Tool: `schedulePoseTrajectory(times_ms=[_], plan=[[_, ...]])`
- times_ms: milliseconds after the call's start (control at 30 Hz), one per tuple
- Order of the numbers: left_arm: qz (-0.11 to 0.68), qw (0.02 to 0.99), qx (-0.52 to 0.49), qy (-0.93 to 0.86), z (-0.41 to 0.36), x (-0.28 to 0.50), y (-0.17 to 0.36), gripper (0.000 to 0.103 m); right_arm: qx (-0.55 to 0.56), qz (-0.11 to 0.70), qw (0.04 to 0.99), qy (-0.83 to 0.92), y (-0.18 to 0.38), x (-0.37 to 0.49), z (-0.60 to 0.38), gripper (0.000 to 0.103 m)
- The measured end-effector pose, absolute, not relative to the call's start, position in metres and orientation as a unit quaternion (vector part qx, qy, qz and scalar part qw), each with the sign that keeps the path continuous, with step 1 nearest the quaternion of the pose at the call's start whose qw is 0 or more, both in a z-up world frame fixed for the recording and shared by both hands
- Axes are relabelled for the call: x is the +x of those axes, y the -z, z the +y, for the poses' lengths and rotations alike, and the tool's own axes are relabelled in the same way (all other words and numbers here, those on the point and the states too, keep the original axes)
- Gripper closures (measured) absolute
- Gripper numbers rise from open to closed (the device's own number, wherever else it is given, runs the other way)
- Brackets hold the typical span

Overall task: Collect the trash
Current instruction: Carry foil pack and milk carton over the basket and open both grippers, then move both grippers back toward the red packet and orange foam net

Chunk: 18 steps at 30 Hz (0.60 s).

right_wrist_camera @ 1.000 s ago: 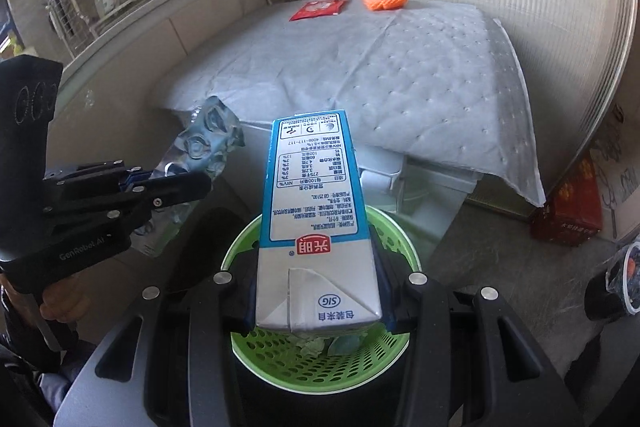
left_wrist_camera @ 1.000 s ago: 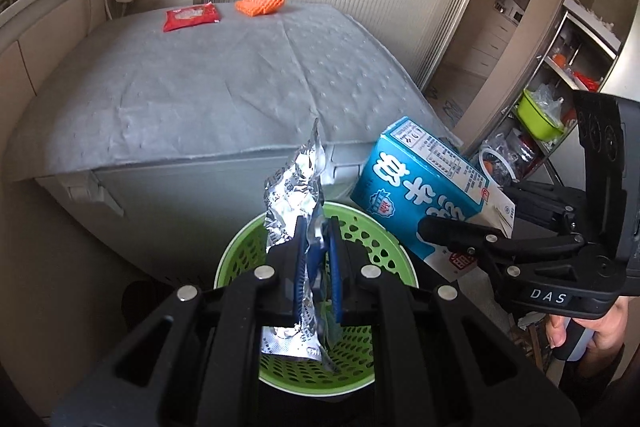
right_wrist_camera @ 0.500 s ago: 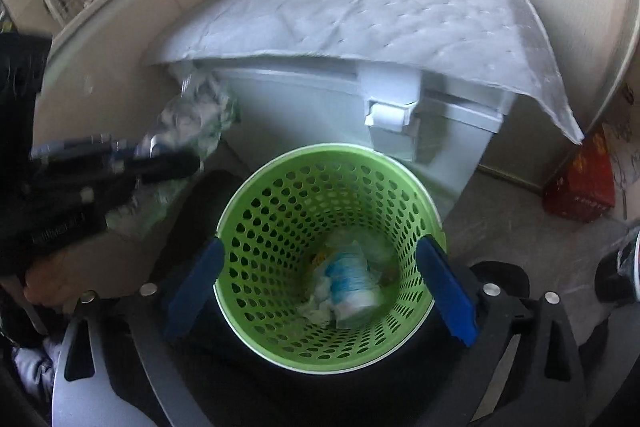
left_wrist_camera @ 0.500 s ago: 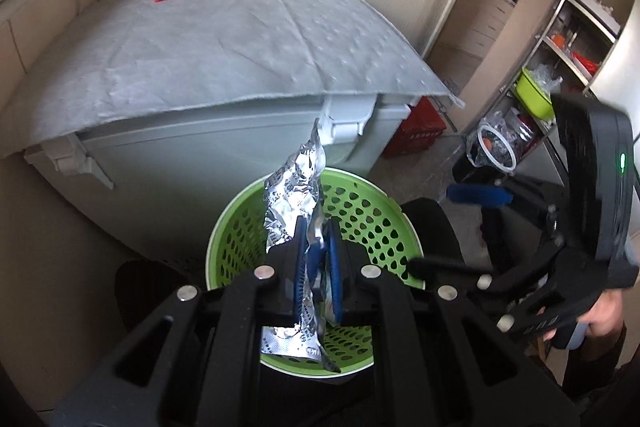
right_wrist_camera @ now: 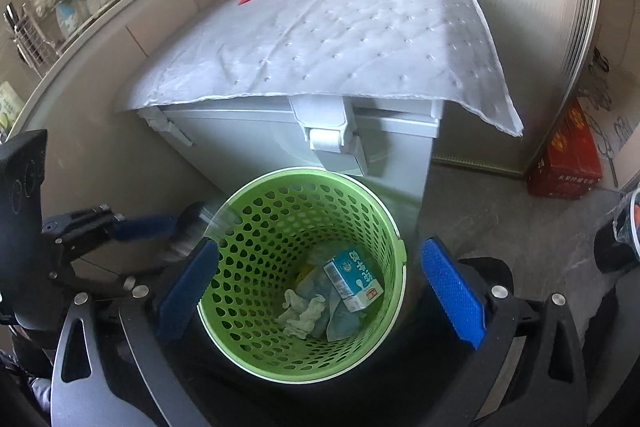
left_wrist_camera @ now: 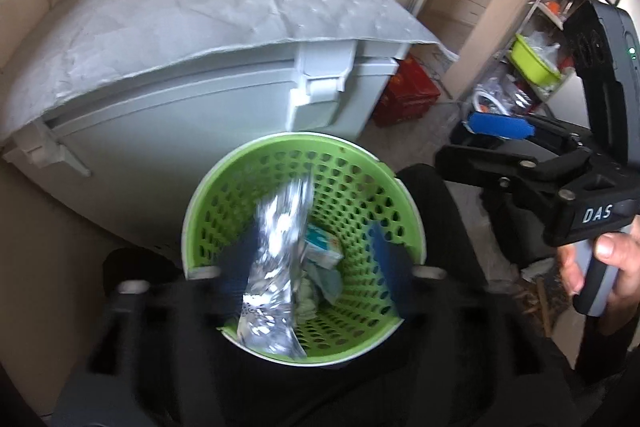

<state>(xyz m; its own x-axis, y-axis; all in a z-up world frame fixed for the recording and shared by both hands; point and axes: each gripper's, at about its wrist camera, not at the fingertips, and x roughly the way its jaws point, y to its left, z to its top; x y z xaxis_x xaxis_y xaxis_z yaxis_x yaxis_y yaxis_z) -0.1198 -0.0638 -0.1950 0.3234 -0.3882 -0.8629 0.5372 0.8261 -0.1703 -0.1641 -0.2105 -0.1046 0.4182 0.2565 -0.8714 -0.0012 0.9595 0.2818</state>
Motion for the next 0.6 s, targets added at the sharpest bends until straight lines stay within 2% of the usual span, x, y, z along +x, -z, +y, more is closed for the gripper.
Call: schedulePoseTrajectory(times_ms=[200,500,600], plan=[[0.494,0.823,0.071,0.270,-0.057,-0.117,0.190,0.020,0.122,0.538,0.830,-0.078,0.108,-0.158,-0.212,0.002],[0.463,0.857,0.068,0.215,-0.033,-0.089,0.162,0.009,0.123,0.534,0.833,-0.077,0.104,-0.149,-0.208,0.002],[0.447,0.870,0.054,0.200,-0.022,-0.073,0.149,0.008,0.122,0.531,0.835,-0.077,0.101,-0.141,-0.208,0.002]])
